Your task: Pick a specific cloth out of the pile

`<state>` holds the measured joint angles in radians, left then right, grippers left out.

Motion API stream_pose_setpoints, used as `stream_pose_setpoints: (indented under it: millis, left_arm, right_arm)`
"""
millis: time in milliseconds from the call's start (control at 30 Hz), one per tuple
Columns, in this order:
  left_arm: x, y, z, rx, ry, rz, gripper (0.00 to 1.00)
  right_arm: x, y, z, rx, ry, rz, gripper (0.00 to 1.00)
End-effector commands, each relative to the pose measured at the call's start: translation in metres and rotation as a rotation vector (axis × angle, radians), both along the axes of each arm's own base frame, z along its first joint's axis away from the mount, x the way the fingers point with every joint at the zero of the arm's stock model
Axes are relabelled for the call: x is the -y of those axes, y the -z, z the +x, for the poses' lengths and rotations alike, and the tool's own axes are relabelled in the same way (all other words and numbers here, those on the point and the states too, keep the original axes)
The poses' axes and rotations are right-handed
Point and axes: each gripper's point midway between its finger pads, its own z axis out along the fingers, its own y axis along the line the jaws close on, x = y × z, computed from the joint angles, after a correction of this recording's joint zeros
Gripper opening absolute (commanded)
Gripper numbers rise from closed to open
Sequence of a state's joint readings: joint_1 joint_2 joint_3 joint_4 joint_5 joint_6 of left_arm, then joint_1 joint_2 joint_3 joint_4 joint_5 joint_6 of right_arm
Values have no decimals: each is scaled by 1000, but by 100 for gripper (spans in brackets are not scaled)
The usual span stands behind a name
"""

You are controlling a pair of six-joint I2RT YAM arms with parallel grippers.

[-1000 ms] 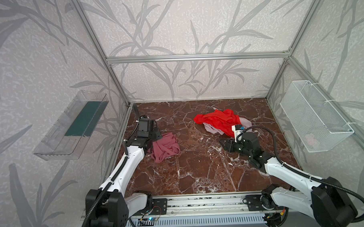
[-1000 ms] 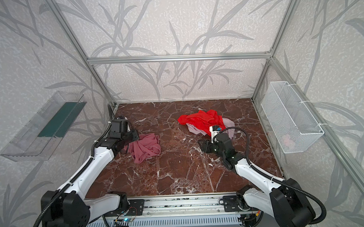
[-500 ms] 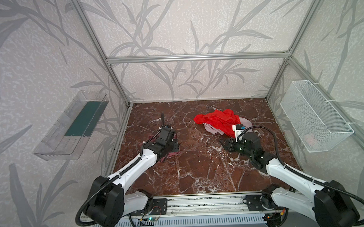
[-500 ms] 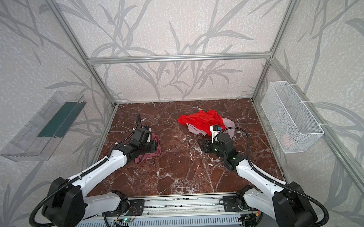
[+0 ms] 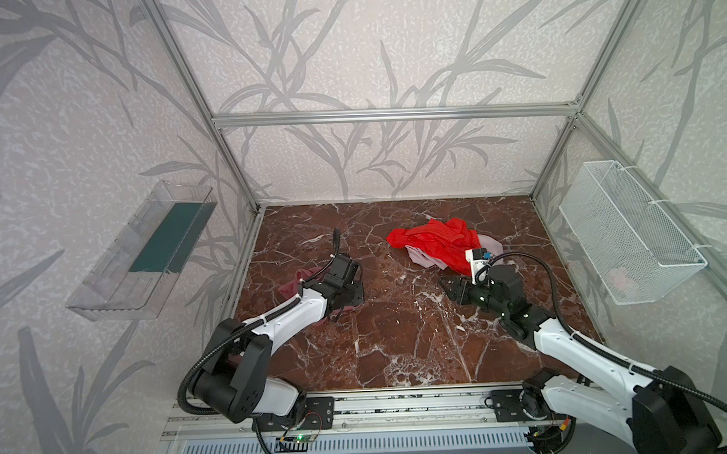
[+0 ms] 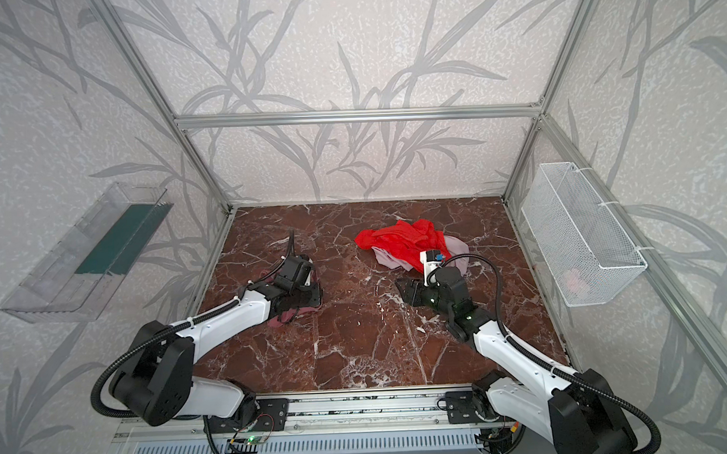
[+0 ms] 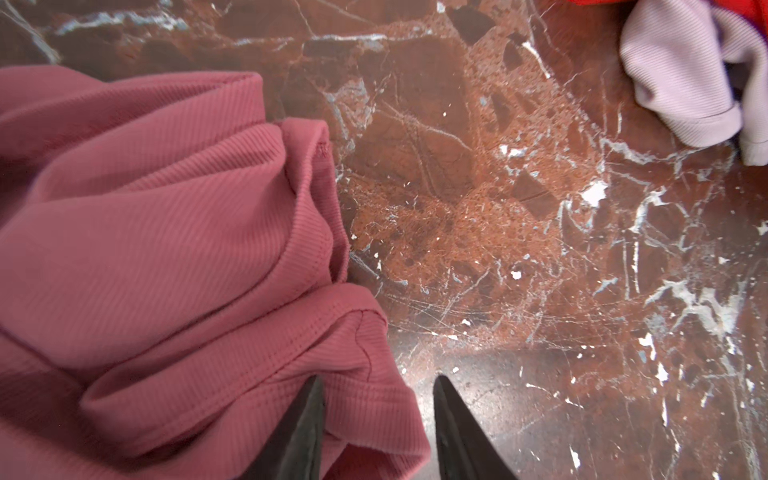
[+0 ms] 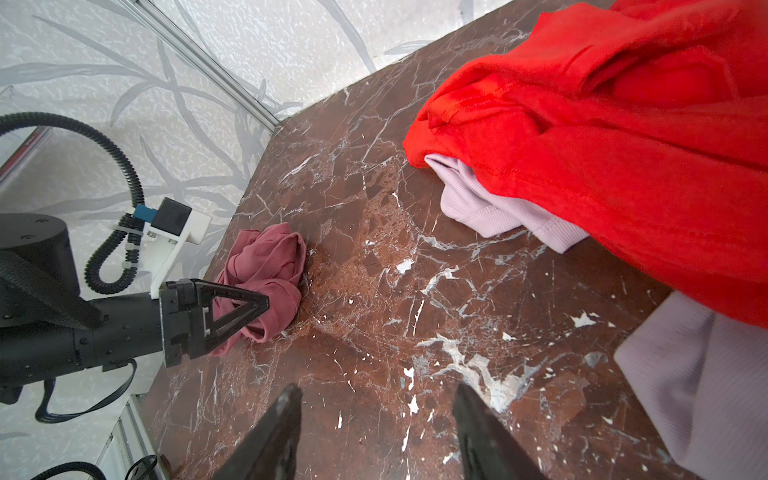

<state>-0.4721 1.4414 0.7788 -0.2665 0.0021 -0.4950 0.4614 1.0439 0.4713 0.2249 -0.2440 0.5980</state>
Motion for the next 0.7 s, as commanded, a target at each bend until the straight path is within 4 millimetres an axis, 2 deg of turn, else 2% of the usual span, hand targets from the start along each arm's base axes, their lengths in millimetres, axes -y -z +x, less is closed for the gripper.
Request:
stream_pose_setpoints:
  millis: [0,133,267,333,433,533,667]
  left_arm:
    - [5,-4,9,21,-15,-18,45]
    - [-1,3,11,12,-30,31,45]
    - [-9,12,13,-6,-45,89,38]
    - [-13,17,13,-19,-51,118,29]
    - [-16,19,12,-22,-62,134,3]
    - [-16,10,13,-2,-66,118,0]
    - [-20,-22,16,67,-103,95,0]
  right_arm:
    - [3,2,0,-1,10,-5,59]
    - [4,5,0,-2,17,-11,59]
    - [5,7,0,-2,18,-14,59]
    - [5,7,0,-1,20,-16,59]
    - [6,8,0,-3,22,-19,59]
    - [7,9,0,-3,24,-22,59]
    - [7,11,1,-6,27,-25,59]
